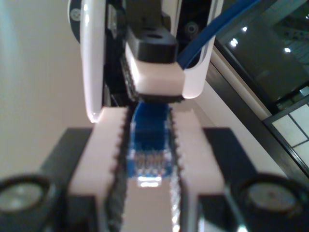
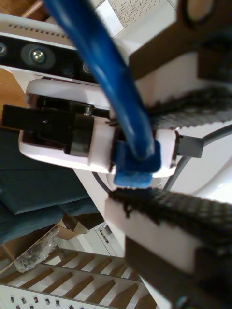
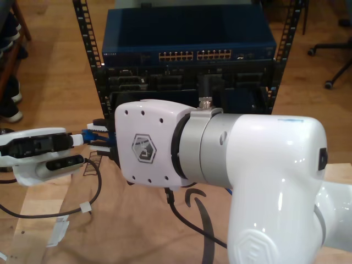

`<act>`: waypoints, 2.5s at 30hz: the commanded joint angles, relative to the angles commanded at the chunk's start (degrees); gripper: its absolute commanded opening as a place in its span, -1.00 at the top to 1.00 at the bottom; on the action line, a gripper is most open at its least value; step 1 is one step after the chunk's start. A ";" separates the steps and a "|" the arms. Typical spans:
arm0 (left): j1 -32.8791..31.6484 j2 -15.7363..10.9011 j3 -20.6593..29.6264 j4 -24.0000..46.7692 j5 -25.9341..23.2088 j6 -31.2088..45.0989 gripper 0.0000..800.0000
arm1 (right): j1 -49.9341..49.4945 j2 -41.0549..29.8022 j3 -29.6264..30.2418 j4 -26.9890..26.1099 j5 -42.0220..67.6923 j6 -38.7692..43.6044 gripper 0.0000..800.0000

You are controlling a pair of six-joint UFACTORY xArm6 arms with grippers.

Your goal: Grab the cable and plug it in

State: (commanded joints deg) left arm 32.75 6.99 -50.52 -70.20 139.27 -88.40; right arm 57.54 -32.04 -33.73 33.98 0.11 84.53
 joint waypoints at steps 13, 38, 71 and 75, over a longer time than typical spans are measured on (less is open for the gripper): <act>-0.70 0.00 0.09 0.00 0.00 0.00 0.95 | 0.00 0.00 0.00 -0.09 0.09 0.00 0.54; 2.29 -0.70 -1.58 1.05 -6.77 -2.46 -0.98 | -2.20 2.64 -0.53 0.00 -2.81 -0.18 0.99; 35.60 -16.18 0.09 66.37 -15.30 47.03 -0.99 | -19.52 18.81 12.75 -2.11 -46.59 -7.21 0.99; 40.09 -18.20 5.89 72.35 -22.07 51.43 -0.99 | -20.84 19.16 12.04 -2.02 -46.59 -8.18 0.99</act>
State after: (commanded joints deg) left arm 72.84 -11.21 -44.63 2.15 117.21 -36.97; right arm 36.70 -12.88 -21.68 31.96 -46.48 76.35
